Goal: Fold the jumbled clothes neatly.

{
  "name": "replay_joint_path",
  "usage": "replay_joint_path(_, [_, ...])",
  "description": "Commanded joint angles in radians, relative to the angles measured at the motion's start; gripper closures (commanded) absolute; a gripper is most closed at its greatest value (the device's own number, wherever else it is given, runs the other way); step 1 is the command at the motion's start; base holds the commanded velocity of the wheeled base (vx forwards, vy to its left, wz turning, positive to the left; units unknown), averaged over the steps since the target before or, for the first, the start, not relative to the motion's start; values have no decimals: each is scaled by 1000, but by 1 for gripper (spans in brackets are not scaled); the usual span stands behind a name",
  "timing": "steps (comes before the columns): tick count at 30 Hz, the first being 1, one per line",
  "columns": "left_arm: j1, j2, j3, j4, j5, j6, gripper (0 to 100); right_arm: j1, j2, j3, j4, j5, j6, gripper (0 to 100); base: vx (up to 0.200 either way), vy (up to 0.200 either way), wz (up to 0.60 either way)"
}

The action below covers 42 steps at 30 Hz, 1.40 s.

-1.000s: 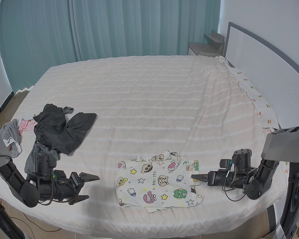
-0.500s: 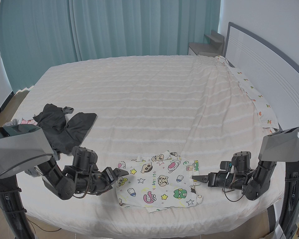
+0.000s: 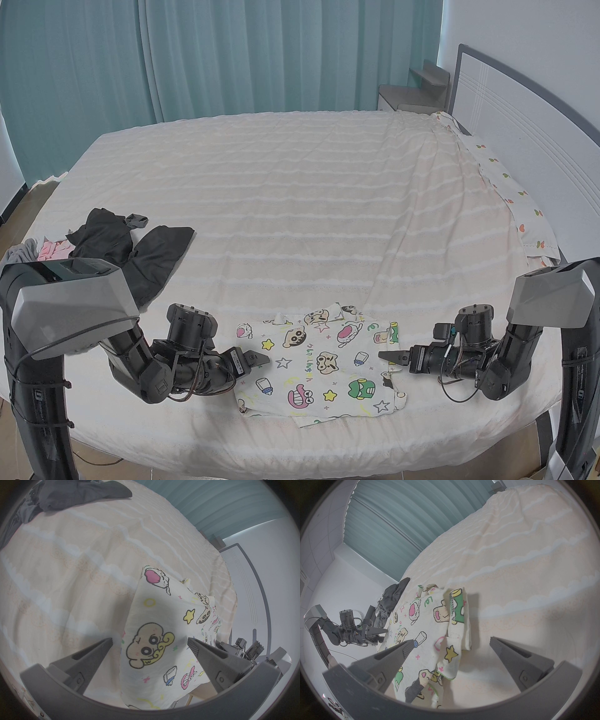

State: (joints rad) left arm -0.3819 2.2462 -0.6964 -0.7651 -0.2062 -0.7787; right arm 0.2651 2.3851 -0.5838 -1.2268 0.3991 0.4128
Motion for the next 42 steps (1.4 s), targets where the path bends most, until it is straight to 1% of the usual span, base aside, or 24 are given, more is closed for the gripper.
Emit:
replay_joint_path(1, [-3, 20, -14, -2, -1, -1, 0, 3, 29, -25, 1, 1, 1, 0, 0, 0, 0])
replay_joint_path(8, [-14, 27, -41, 0, -9, -4, 0, 17, 46, -53, 3, 24, 14, 0, 0, 0, 0])
replay_joint_path(9, [-18, 30, -46, -2, -9, -4, 100, 23, 55, -68, 12, 24, 18, 0, 0, 0, 0])
replay_joint_path(11, [-20, 30, -46, -2, -9, -5, 100, 29, 57, -76, 26, 24, 20, 0, 0, 0, 0])
replay_joint_path(12, [-20, 30, -45, -2, -9, -5, 100, 40, 57, -91, 61, 26, 26, 0, 0, 0, 0])
replay_joint_path(14, [-22, 29, -40, -2, -10, -5, 100, 59, 55, -110, 89, 26, 40, 0, 0, 0, 0])
replay_joint_path(15, [-23, 26, -35, -2, -10, -5, 100, 69, 54, -114, 93, 26, 46, 100, 0, 0, 0])
replay_joint_path(19, [-34, 23, -34, -2, -12, -10, 100, 89, 48, -120, 96, 27, 52, 100, 0, 0, 0])
replay_joint_path(25, [-68, 15, -25, 0, -9, -10, 100, 85, 29, -97, 82, 21, 54, 100, 0, 0, 0])
replay_joint_path(29, [-83, -36, 0, 0, -9, -13, 100, 86, -7, -67, 75, 21, 52, 100, 0, 0, 0])
replay_joint_path(36, [-84, -123, 8, 15, -4, -59, 100, 91, -81, -41, 73, 17, 52, 100, 0, 0, 0])
replay_joint_path(42, [-83, -155, 9, 49, -2, -62, 100, 100, -99, -10, 70, 6, 52, 100, 0, 0, 0])
